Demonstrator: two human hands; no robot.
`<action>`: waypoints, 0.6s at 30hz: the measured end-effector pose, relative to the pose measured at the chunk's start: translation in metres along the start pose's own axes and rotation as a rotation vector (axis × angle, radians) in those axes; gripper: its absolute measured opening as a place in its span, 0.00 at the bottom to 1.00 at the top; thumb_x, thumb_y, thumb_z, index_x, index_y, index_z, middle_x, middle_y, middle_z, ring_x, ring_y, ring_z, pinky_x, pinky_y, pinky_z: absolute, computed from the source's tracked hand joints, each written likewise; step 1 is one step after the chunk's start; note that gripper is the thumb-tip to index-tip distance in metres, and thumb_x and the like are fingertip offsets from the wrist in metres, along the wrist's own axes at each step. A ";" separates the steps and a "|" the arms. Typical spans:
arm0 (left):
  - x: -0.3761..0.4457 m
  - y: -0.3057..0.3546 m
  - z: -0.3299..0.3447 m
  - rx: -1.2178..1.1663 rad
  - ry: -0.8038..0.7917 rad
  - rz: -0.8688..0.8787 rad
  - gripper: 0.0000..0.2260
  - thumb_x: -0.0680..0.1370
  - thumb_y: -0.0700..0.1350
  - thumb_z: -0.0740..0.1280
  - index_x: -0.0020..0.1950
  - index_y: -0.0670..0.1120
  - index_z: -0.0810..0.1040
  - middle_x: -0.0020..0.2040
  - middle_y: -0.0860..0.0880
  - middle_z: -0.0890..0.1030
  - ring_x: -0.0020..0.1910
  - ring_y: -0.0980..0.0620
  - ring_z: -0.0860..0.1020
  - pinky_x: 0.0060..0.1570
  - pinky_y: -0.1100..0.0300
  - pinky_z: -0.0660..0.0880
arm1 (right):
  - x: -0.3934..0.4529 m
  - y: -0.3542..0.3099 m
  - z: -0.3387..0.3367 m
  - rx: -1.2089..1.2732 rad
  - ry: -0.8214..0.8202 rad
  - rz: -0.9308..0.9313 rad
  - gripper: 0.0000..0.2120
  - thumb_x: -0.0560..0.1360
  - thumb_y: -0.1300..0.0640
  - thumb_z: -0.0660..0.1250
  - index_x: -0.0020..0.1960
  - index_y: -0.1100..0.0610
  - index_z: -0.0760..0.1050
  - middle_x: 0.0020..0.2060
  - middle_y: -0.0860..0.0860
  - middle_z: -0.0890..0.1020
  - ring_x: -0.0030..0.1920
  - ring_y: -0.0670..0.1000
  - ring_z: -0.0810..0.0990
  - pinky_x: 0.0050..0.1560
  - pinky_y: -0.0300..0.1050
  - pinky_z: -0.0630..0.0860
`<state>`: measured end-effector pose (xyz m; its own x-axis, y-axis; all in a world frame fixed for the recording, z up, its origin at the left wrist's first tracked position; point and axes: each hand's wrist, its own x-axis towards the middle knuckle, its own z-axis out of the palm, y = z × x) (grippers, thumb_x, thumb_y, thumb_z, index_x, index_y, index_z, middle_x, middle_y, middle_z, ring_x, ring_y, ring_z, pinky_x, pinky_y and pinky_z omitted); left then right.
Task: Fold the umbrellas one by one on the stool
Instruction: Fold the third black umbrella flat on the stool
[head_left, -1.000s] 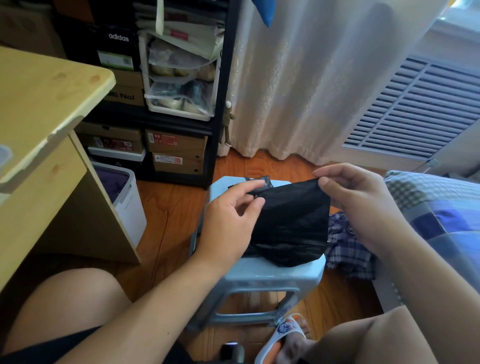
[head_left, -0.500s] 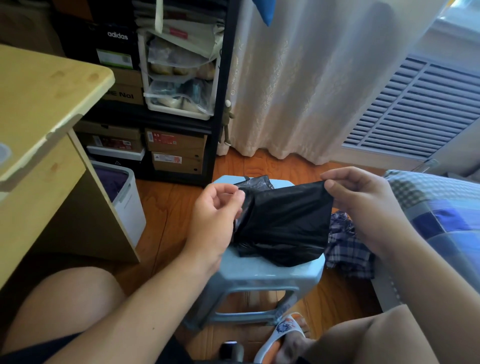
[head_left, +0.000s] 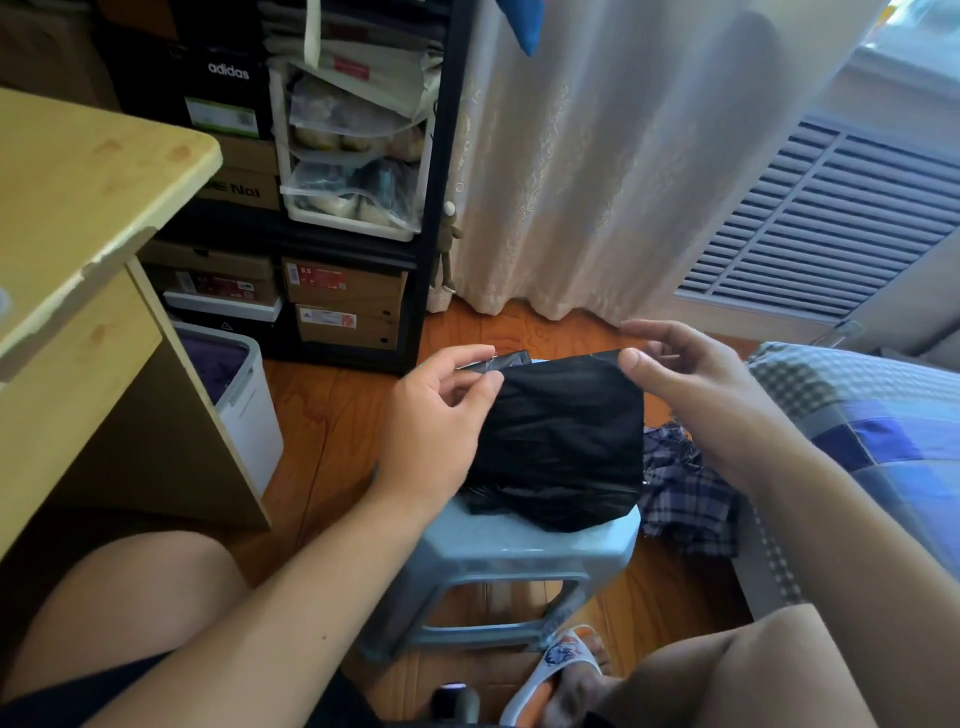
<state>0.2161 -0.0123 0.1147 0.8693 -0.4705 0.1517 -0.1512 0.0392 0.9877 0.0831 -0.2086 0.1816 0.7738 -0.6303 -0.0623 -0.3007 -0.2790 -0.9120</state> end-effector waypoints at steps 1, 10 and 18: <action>0.001 -0.001 0.000 -0.010 0.001 -0.013 0.10 0.79 0.42 0.73 0.59 0.51 0.84 0.46 0.55 0.86 0.47 0.62 0.84 0.47 0.70 0.78 | 0.003 0.003 -0.001 -0.029 -0.071 0.020 0.24 0.70 0.40 0.78 0.65 0.41 0.79 0.61 0.49 0.83 0.62 0.49 0.83 0.61 0.49 0.78; 0.023 -0.008 -0.008 -0.190 0.046 -0.185 0.07 0.78 0.41 0.73 0.54 0.51 0.82 0.46 0.49 0.86 0.46 0.52 0.85 0.50 0.59 0.81 | 0.020 0.012 0.010 0.099 -0.065 -0.050 0.02 0.78 0.63 0.72 0.48 0.62 0.83 0.48 0.61 0.87 0.49 0.56 0.86 0.55 0.51 0.80; 0.016 -0.010 -0.008 -0.159 -0.178 -0.180 0.14 0.76 0.41 0.76 0.58 0.52 0.79 0.49 0.45 0.85 0.50 0.50 0.85 0.52 0.57 0.81 | 0.023 0.013 0.012 0.126 -0.042 -0.027 0.06 0.77 0.63 0.72 0.50 0.66 0.81 0.48 0.61 0.87 0.48 0.57 0.86 0.58 0.55 0.81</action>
<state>0.2356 -0.0131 0.1081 0.7771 -0.6290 -0.0213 0.0858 0.0724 0.9937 0.1035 -0.2178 0.1631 0.8040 -0.5924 -0.0511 -0.2085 -0.2005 -0.9573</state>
